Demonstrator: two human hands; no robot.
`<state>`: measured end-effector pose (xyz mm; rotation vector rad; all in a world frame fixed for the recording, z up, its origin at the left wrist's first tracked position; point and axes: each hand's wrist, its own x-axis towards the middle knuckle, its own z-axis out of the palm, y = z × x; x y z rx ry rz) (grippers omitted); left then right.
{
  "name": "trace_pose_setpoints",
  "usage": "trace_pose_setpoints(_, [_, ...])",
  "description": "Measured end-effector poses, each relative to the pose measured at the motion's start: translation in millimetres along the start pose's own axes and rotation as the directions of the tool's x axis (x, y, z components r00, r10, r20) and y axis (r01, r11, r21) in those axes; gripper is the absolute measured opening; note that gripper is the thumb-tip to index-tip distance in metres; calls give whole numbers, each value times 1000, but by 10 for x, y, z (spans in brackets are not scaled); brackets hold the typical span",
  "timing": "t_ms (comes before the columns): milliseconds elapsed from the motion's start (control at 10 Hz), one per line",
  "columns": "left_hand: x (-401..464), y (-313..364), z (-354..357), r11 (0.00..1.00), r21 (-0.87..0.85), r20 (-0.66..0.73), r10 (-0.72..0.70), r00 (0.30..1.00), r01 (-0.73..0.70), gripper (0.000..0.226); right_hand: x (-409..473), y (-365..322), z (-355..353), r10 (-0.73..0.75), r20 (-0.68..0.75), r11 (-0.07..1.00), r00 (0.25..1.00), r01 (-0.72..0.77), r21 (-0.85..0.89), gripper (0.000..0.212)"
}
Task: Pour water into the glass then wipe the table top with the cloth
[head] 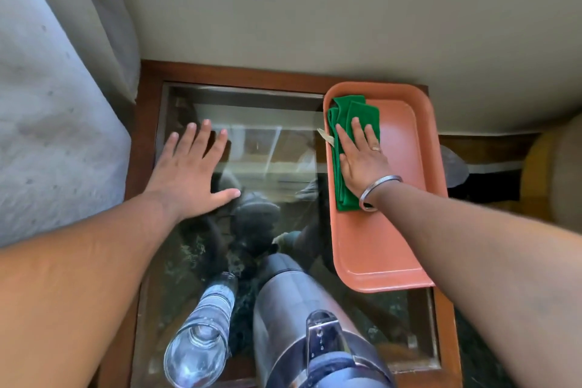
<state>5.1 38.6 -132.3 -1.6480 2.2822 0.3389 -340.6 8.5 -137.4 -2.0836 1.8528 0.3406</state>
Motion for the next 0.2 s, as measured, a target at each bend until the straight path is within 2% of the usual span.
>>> trace_pose_setpoints(200, [-41,181,-417,998,36,47,-44,998,42,120,-33,-165,-364,-7,30,992,1000,11,-125,66])
